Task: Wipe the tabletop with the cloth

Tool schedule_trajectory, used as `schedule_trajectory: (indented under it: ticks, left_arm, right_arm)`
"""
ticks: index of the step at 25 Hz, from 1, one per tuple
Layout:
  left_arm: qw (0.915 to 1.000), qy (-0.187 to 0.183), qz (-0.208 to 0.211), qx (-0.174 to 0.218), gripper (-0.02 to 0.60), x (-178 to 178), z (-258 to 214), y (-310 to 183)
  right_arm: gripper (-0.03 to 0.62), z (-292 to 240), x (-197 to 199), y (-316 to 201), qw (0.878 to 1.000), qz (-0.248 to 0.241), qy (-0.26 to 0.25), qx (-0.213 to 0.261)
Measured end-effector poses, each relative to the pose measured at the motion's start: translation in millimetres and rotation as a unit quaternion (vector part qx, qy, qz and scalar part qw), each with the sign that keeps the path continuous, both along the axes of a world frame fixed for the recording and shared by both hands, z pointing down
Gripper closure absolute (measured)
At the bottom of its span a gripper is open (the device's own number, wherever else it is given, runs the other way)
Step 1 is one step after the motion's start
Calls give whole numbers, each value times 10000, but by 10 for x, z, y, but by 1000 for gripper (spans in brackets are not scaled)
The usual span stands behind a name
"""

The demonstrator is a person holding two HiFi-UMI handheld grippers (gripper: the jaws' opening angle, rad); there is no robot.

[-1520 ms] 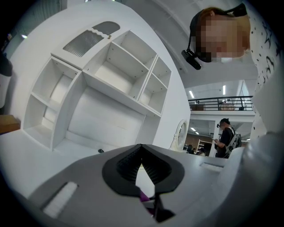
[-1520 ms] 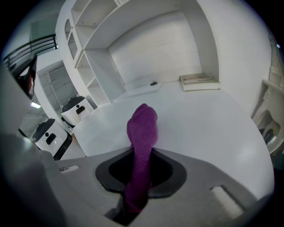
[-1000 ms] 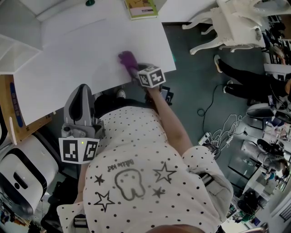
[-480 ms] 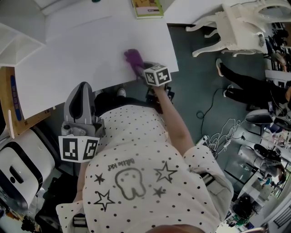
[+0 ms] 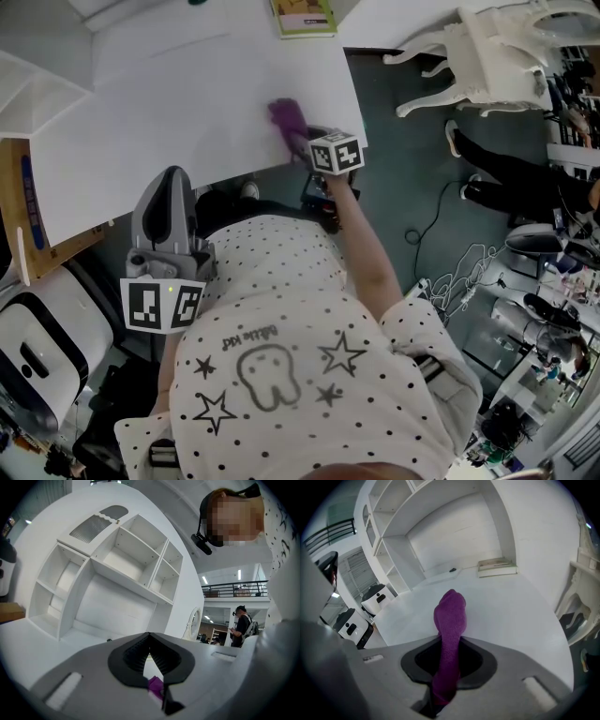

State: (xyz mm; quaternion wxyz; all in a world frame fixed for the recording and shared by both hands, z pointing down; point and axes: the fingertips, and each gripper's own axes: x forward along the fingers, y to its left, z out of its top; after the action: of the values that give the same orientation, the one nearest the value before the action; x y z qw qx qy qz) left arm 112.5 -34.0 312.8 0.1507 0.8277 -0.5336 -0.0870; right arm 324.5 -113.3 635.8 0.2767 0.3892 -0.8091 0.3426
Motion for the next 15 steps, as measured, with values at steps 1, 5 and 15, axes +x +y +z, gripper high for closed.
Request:
schedule_trajectory:
  ticks: [1, 5, 15]
  left_arm:
    - [10000, -1, 12, -1, 586, 8, -1, -4]
    - [10000, -9, 24, -9, 586, 26, -7, -16]
    - [10000, -19, -3, -30, 586, 44, 1, -19]
  right_arm:
    - [530, 5, 7, 1, 10000, 15, -36, -22]
    - [530, -6, 56, -12, 10000, 30, -20, -9]
    - [530, -20, 162, -30, 10000, 93, 4, -12]
